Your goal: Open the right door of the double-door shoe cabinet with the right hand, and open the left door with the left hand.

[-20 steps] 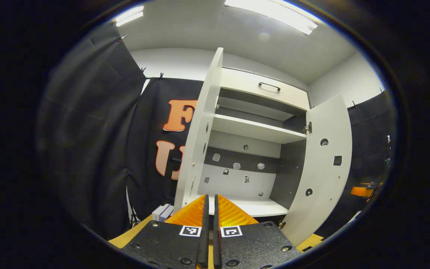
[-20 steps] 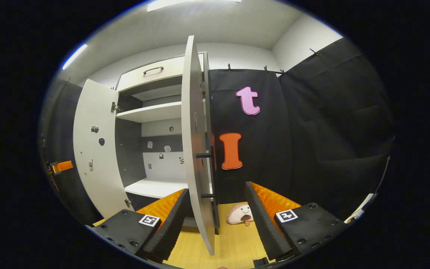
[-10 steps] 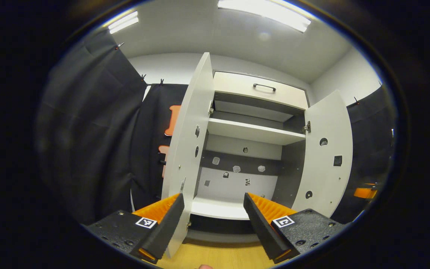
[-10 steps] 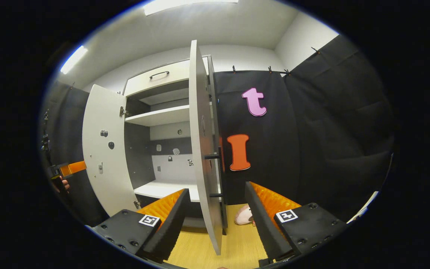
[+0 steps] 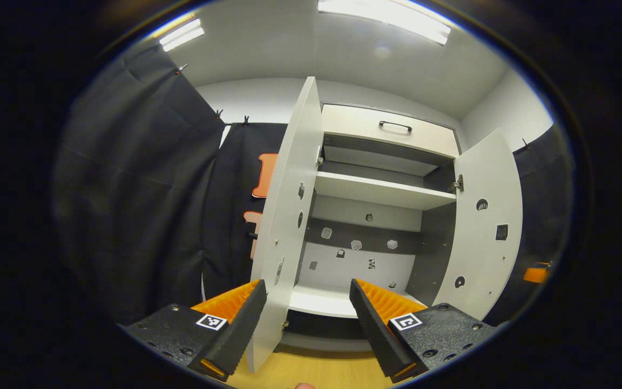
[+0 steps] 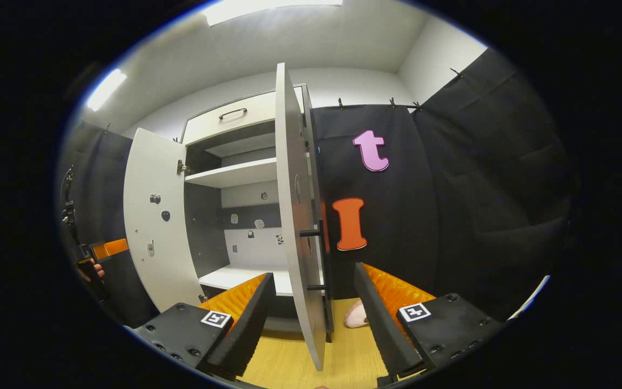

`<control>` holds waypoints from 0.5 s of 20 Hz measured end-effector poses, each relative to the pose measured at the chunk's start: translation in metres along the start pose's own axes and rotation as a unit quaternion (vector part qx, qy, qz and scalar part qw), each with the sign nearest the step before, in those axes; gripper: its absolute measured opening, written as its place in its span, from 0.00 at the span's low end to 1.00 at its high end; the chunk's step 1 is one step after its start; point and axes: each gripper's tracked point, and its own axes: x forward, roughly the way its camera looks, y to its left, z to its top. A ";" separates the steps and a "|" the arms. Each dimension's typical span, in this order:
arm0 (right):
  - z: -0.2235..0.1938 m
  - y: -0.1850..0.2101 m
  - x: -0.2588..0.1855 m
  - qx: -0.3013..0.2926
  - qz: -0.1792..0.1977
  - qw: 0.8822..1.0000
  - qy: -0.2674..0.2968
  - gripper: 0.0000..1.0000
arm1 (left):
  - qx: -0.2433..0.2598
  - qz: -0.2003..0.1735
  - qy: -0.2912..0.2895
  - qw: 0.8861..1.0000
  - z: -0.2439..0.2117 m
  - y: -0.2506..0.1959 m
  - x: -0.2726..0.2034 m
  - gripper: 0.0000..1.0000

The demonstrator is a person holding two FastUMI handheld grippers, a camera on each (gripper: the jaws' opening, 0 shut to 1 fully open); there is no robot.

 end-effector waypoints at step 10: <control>-0.005 0.000 0.005 0.001 0.002 1.000 0.007 0.97 | 0.017 -0.013 -0.005 1.000 0.005 -0.005 -0.002 0.95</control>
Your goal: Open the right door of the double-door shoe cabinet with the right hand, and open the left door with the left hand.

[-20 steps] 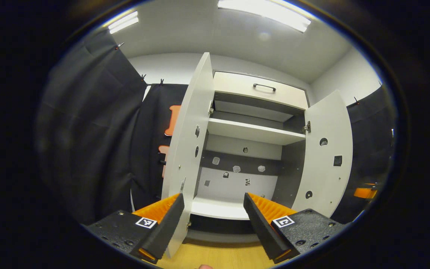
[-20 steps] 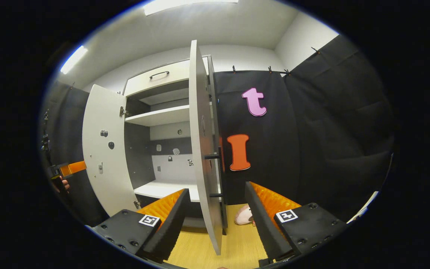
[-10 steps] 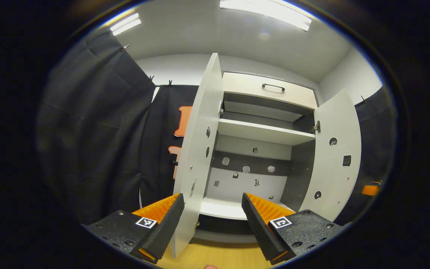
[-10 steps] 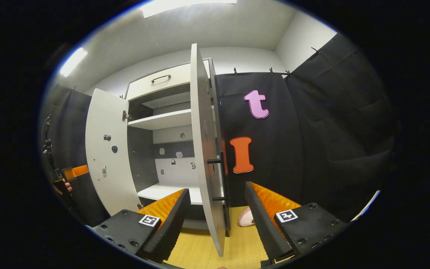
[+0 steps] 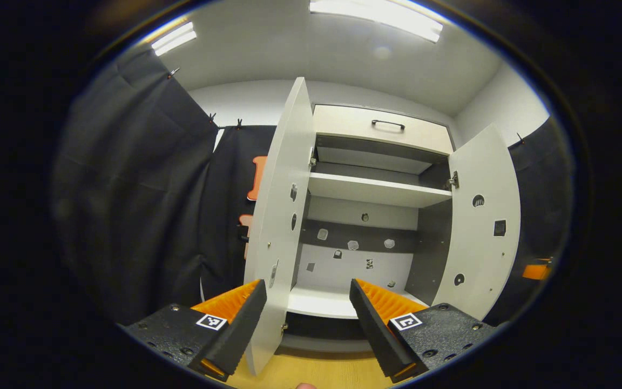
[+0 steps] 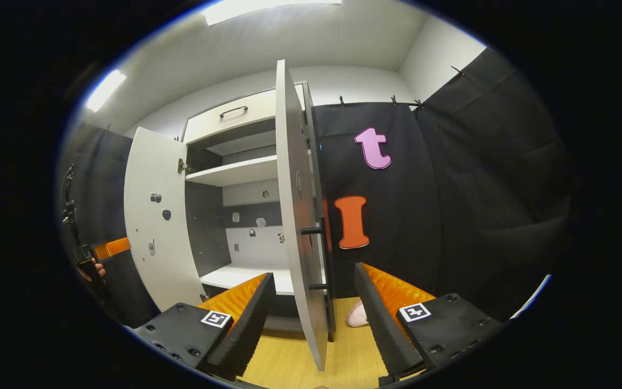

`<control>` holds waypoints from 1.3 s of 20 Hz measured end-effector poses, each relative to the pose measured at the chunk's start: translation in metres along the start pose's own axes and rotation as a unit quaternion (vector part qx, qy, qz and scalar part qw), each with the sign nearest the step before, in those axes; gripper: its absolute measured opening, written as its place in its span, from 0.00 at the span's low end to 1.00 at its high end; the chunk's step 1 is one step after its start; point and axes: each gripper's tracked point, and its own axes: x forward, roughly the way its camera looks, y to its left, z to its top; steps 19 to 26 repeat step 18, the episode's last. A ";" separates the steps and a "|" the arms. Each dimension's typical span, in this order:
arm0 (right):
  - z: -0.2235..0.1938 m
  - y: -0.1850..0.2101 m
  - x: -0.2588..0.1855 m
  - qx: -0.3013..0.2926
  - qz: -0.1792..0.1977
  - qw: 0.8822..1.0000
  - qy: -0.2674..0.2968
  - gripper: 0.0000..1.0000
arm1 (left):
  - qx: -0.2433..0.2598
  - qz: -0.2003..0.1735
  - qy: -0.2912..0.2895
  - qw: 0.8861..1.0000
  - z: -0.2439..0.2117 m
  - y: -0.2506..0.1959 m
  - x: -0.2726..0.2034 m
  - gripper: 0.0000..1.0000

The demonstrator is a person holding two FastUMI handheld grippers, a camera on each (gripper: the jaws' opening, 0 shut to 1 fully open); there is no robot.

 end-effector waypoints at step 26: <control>-0.002 0.001 -0.001 0.003 0.002 1.000 0.003 0.97 | 0.003 -0.004 0.008 1.000 -0.006 0.001 0.001 0.92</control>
